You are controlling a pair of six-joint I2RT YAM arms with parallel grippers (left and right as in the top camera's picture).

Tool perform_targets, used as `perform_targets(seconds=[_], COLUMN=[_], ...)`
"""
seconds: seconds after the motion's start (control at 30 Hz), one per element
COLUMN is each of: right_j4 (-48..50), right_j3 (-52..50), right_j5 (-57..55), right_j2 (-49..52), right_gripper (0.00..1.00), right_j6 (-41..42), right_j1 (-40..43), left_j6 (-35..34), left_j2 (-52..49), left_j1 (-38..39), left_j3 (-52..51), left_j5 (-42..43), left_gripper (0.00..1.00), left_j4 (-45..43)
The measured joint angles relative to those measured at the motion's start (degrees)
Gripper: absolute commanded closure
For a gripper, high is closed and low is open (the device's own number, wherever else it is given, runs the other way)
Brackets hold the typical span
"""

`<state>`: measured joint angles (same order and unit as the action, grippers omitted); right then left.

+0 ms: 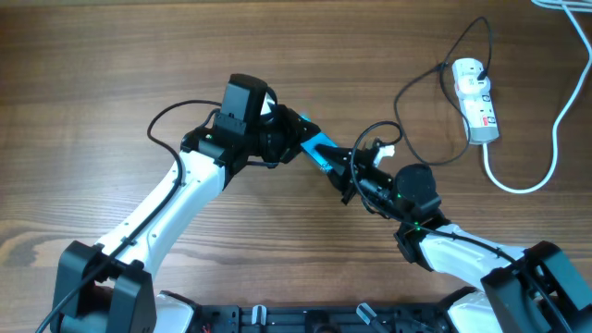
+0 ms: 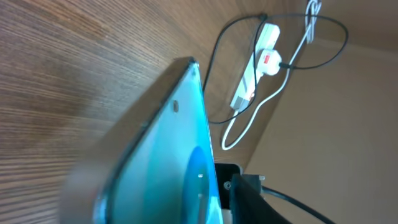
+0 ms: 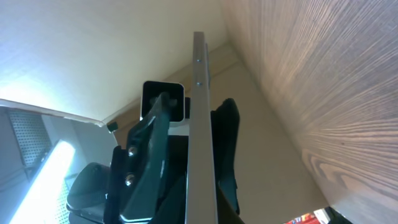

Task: Plug charger to phone and switch on socket
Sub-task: 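Regrasp the phone with the left gripper from the right gripper, then move the right gripper to the black cable and grasp its plug end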

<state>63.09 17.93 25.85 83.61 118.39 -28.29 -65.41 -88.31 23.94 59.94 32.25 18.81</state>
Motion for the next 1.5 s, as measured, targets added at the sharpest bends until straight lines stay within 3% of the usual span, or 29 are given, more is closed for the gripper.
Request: perform_targets(seconds=[0.23, 0.3, 0.53, 0.73, 0.83, 0.9, 1.1, 1.27, 1.43, 1.5], right_j4=[0.04, 0.22, -2.54, -15.43, -21.0, -22.84, -22.25, -23.39, -39.58, -51.49], right_j3=[0.22, 0.24, 0.5, 2.01, 2.29, 1.9, 1.7, 1.7, 1.68, 2.27], right_j5=[-0.79, -1.09, 0.09, -0.07, -2.47, -4.02, -6.64, -7.21, -10.1, -14.36], right_j2=[-0.04, -0.07, -0.37, -1.14, -1.36, -1.27, -1.22, -3.61, -14.97, -22.91], right_gripper=[0.96, 0.92, 0.43, 0.29, 0.12, 0.06, 0.01, 0.01, 0.01, 0.01], right_j6=[1.22, 2.6, 1.05, -1.9, -9.35, -18.86, -46.95, -59.6, -65.7, -68.52], right_j1=[0.02, 0.11, -0.02, -0.02, 0.11, 0.04, -0.04, 0.0, 3.23, 6.25], left_j6=[-4.61, -7.61, -12.41, -11.06, -5.46, -1.4, 3.74, 4.79, 5.18, 5.16], left_j2=[-0.09, -0.09, -0.31, -0.96, -1.84, -1.84, -1.81, -1.81, -1.81, -1.81], left_j1=[0.0, -0.04, -0.35, -4.5, -9.03, -14.19, -23.54, -23.61, -21.9, -20.83], left_j3=[-0.33, -0.33, -0.33, -0.96, -1.4, -1.33, -1.16, -1.16, -1.16, -1.16], left_j5=[-0.46, -0.37, -0.46, 0.66, 3.67, 9.35, 31.45, 42.03, 46.18, 47.32], left_gripper=[0.95, 0.95, 0.96, 0.96, 0.96, 0.96, 0.96, 0.96, 0.96, 0.96], left_j4=[-1.05, -1.55, -1.7, -0.81, -0.33, -1.51, -1.77, -1.62, -1.09, -1.05])
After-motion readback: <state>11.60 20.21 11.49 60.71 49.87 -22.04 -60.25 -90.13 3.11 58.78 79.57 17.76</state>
